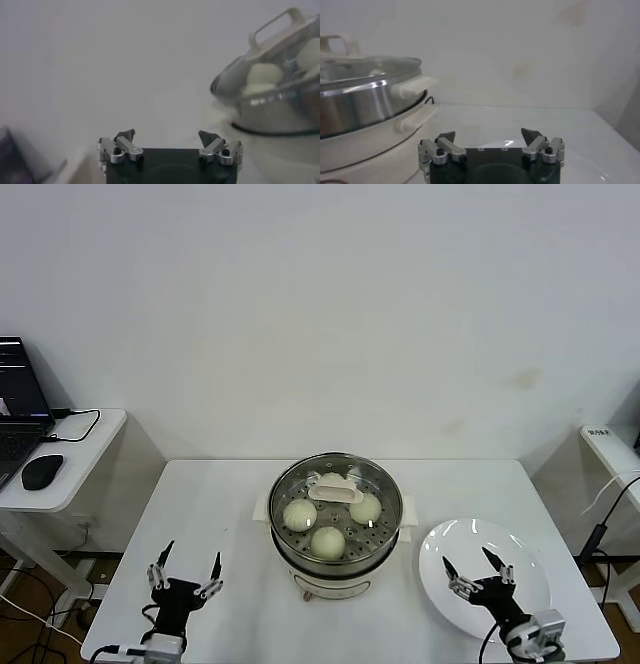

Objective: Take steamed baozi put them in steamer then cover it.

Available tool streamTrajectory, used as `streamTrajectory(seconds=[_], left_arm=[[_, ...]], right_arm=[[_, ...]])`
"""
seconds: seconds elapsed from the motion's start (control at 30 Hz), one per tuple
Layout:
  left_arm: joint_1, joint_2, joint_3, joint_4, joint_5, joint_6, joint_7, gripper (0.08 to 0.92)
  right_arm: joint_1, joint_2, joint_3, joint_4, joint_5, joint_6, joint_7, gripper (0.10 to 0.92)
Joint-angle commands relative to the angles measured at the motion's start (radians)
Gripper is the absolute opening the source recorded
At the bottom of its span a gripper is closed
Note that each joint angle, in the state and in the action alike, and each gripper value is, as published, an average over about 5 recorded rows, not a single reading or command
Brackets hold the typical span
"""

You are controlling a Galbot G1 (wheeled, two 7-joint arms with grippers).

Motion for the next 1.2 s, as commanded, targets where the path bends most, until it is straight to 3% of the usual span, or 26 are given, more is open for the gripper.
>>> streamTrajectory(seconds=[0.03,1.2], left_arm=[[0.059,-0.01,-0.04,0.016,-0.149,-0.002,-0.024,0.823],[0.086,-0.01,0.009,-0.019,-0.12,-0.01,-0.035,0.823]], right_arm=[[-0.009,0.0,-0.011,0.042,-0.031,-0.052,0.036,0.823],[-0.005,0.024,0.046,0.015,-0.032,-0.011,0.016,0.823]])
